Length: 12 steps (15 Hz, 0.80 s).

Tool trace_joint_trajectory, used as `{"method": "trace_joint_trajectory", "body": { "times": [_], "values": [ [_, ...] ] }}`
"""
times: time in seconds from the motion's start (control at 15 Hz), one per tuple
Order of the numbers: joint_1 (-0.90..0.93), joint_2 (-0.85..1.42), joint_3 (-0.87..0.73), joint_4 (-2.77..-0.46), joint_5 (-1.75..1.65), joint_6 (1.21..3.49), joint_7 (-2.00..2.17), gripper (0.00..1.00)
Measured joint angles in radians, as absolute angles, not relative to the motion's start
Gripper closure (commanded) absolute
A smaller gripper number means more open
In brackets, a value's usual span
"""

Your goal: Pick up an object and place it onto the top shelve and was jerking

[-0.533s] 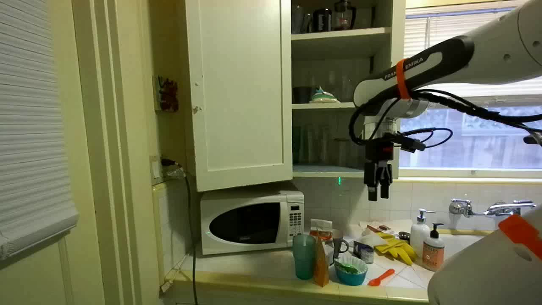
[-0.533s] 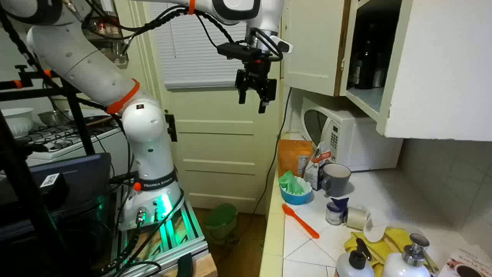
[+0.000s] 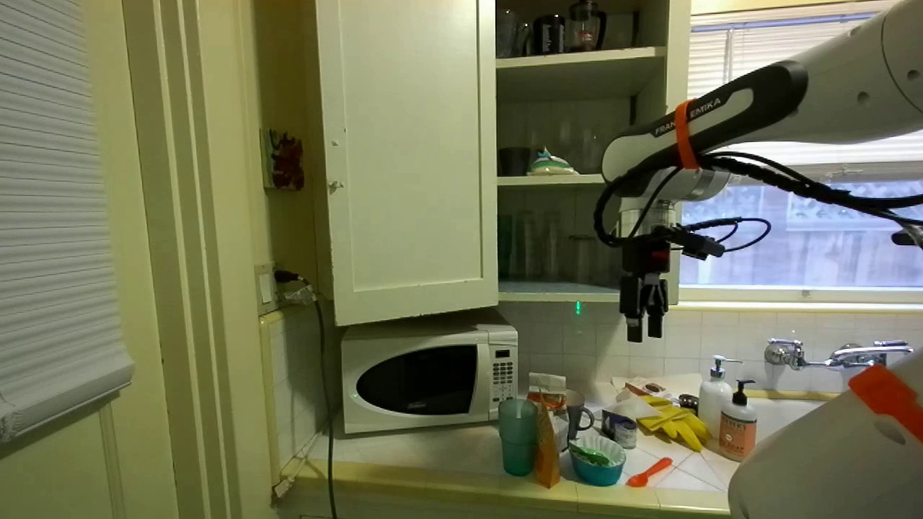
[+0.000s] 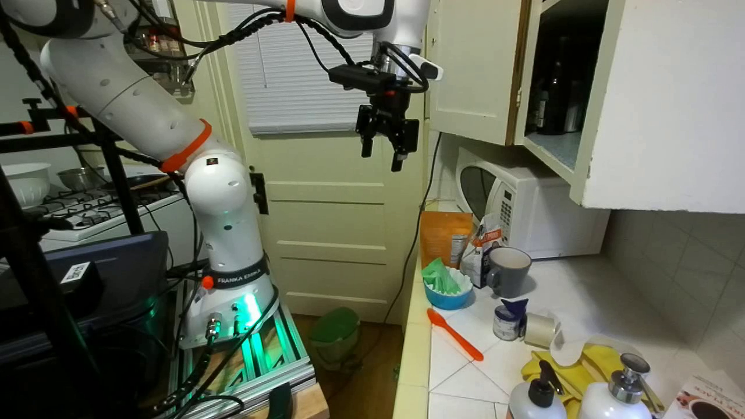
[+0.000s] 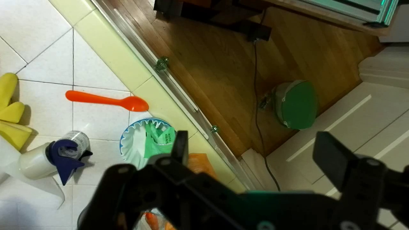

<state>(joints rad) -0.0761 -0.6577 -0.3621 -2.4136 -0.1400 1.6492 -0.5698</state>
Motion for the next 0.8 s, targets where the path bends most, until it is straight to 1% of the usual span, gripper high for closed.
{"method": "trace_joint_trajectory", "body": {
  "times": [0.27, 0.6, 0.8],
  "values": [
    [-0.091, -0.637, -0.352, -2.438, -0.142, 1.708, -0.533, 0.0],
    [-0.12, -0.606, -0.352, -2.54, -0.155, 1.938, -0.528, 0.0],
    [-0.141, -0.582, -0.36, -2.624, -0.169, 2.126, -0.529, 0.0]
  ]
}}
